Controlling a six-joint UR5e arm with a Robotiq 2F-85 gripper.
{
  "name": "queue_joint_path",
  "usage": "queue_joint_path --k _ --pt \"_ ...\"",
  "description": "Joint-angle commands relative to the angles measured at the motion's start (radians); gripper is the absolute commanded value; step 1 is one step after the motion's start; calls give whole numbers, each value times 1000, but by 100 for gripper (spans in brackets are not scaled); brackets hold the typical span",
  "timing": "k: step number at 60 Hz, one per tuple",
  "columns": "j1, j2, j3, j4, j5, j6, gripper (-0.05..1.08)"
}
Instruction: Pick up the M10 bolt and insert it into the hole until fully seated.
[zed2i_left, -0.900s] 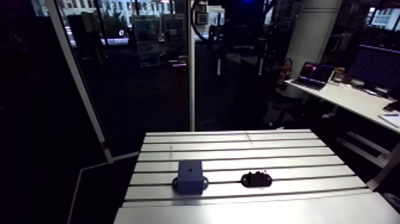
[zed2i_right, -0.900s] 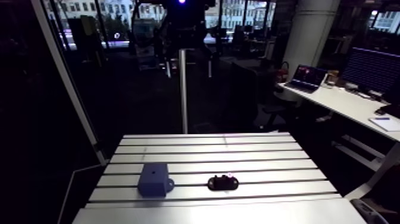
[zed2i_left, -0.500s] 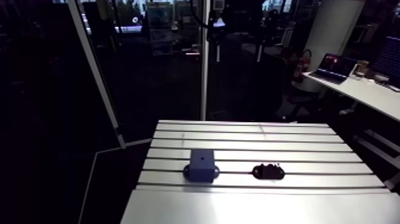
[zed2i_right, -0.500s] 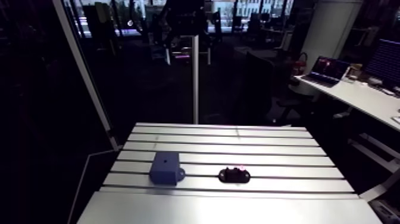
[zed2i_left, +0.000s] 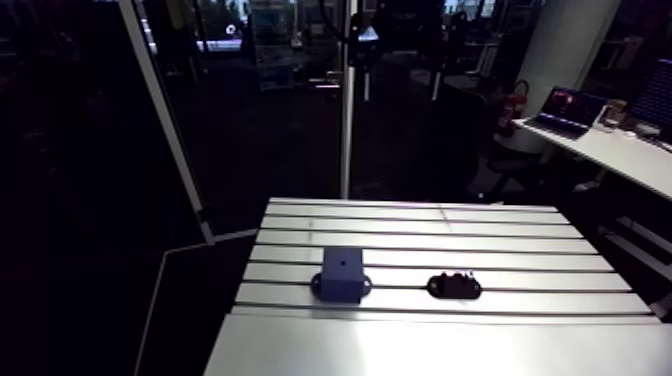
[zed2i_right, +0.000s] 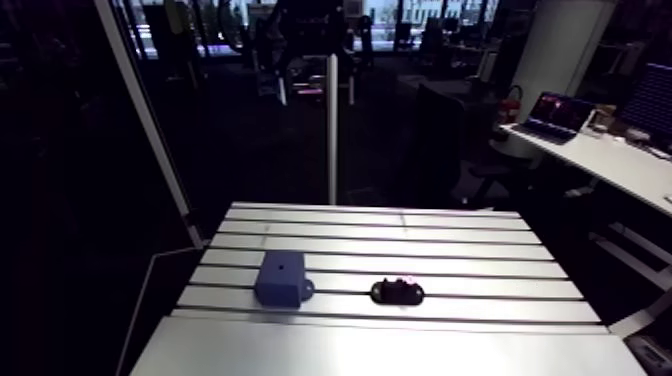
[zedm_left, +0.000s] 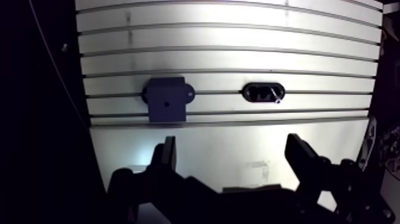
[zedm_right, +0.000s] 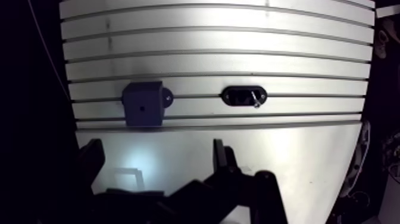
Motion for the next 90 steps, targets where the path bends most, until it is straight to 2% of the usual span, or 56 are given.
queue_joint_path --k 1,20,32,58,67,74,79,90 --pt "0 0 3 -1 0 1 0" --pt "-1 -2 13 -1 -2 4 0" --pt "-1 -12 60 -92 3 -1 0" --pt "-18 -47 150 -144 -3 -31 1" --pt "-34 -66 187 -149 -3 -40 1" --pt "-69 -72 215 -152 -3 -70 1" --pt "-104 -74 235 -178 -2 -88 1" --pt "-132 -80 286 -234 -2 -124 1"
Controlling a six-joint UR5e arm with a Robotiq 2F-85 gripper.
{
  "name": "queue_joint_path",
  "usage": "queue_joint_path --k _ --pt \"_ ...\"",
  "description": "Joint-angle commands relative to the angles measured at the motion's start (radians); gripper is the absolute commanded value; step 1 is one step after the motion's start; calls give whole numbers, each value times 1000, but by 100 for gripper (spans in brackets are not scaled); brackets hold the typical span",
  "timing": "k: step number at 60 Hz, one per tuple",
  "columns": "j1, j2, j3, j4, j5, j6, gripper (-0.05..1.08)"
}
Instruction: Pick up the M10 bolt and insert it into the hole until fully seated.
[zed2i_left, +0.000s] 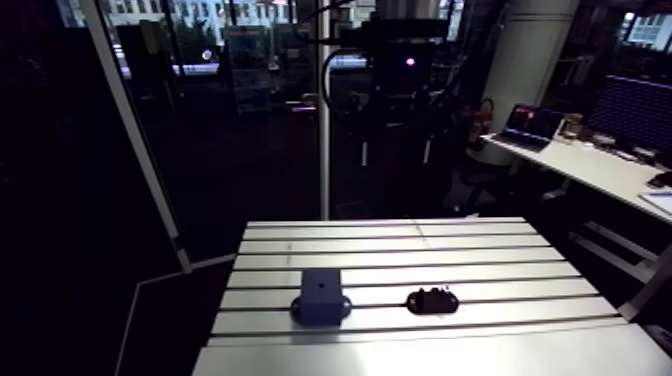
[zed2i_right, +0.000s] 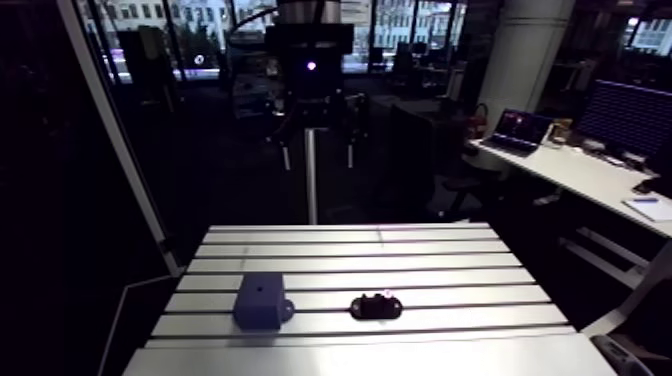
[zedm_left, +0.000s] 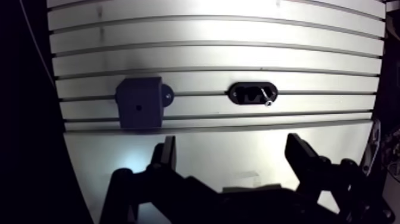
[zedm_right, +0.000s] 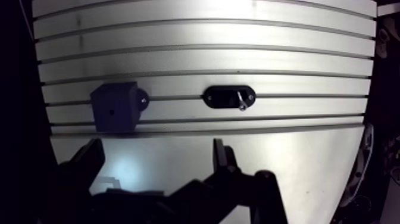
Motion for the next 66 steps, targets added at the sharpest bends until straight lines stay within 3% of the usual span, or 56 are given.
queue_joint_path --k 1,42,50,66 --pt "-46 -8 61 -60 1 -43 1" --pt "-149 -7 202 -243 4 -125 1" --pt "-178 1 240 -287 31 -146 1" --pt "-216 1 293 -352 36 -186 1"
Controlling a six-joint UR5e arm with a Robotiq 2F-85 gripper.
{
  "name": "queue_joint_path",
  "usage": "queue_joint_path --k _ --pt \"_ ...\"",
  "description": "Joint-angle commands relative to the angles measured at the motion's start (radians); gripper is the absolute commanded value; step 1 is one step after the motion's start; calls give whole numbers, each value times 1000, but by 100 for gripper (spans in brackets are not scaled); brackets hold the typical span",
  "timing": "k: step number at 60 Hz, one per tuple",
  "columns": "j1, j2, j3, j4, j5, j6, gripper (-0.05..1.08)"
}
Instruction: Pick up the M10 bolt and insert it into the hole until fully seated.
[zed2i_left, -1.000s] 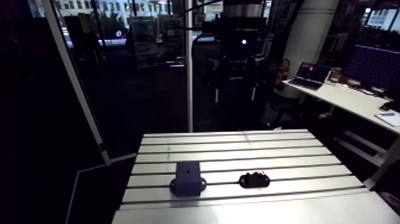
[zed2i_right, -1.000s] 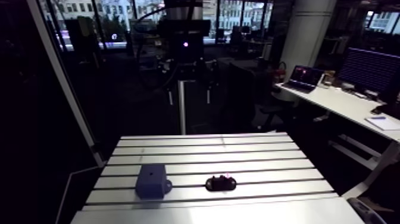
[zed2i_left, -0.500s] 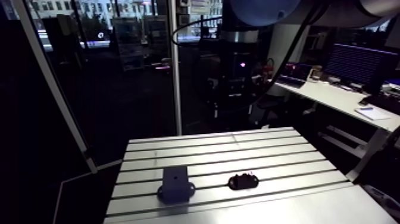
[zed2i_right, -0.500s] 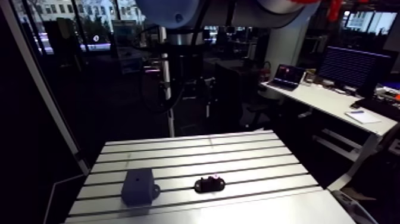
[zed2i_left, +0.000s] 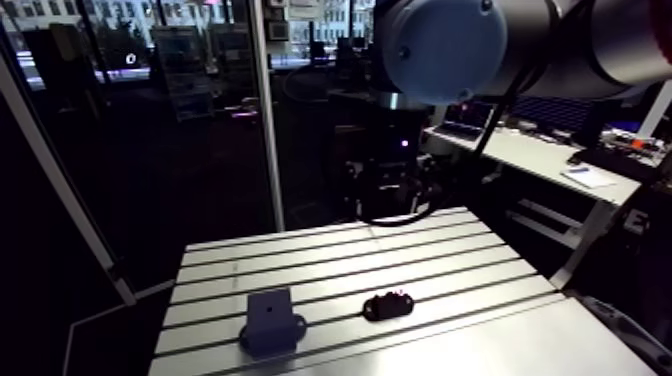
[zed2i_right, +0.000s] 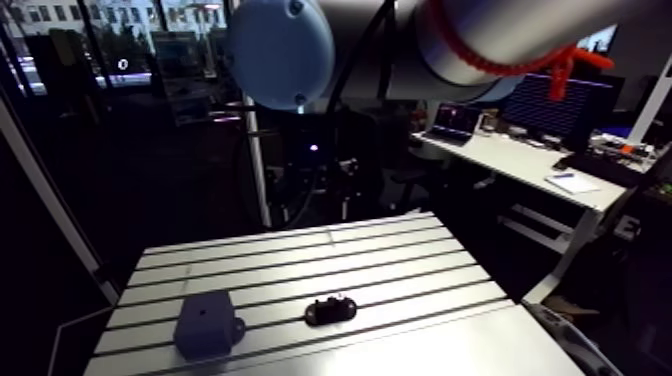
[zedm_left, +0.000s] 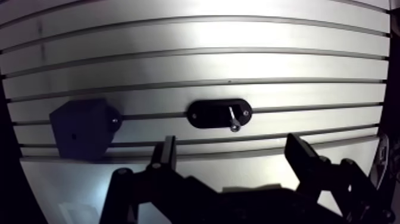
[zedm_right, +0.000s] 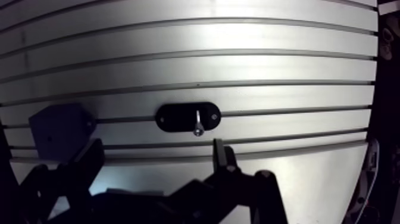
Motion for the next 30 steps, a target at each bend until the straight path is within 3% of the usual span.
queue_joint_path --k 1,30 --pt "-28 3 43 -55 7 -32 1" --pt "-27 20 124 -149 9 -42 1"
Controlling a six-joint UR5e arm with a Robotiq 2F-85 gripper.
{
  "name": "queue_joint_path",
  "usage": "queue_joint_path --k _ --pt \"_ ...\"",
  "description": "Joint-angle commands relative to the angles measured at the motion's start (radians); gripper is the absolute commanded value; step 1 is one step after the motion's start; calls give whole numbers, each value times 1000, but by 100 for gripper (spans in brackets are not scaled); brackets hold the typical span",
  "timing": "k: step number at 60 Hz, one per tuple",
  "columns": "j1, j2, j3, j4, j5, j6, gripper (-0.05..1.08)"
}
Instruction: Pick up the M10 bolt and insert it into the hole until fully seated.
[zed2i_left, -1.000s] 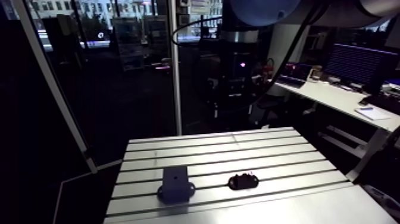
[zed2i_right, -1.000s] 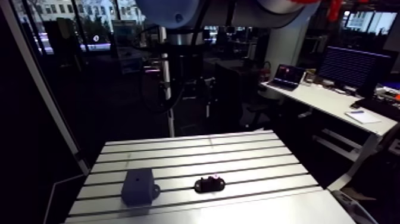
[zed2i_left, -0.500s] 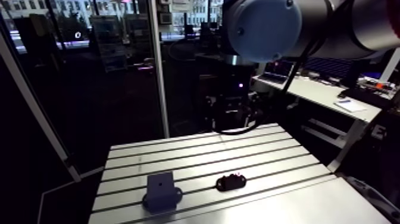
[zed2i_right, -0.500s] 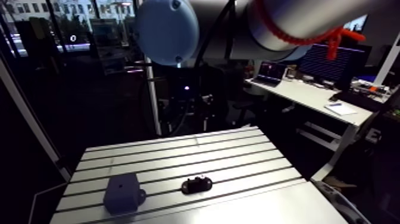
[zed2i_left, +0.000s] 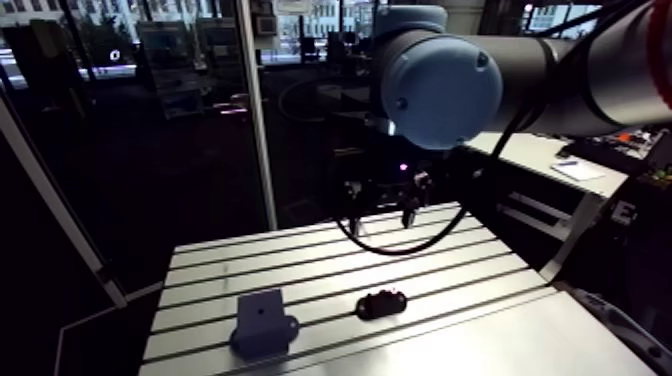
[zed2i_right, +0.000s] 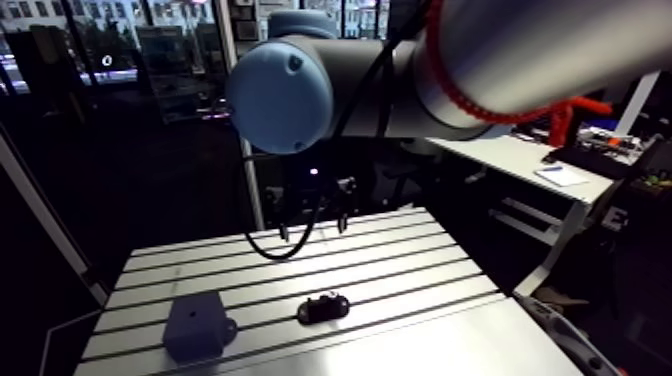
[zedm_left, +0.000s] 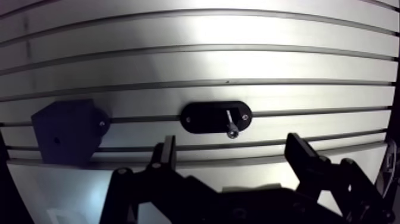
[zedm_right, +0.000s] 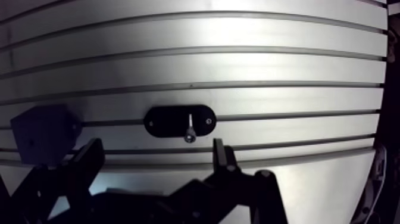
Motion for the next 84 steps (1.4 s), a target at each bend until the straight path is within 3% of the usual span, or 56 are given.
queue_joint_path --k 1,24,38,56,84 --pt "-1 5 43 -49 1 -6 1" --pt "-30 28 79 -54 -3 -30 2" --pt "-46 43 88 -64 -3 -38 14" --pt "-60 65 101 -125 -3 -55 42" --pt "-64 88 101 -125 -4 -55 51"
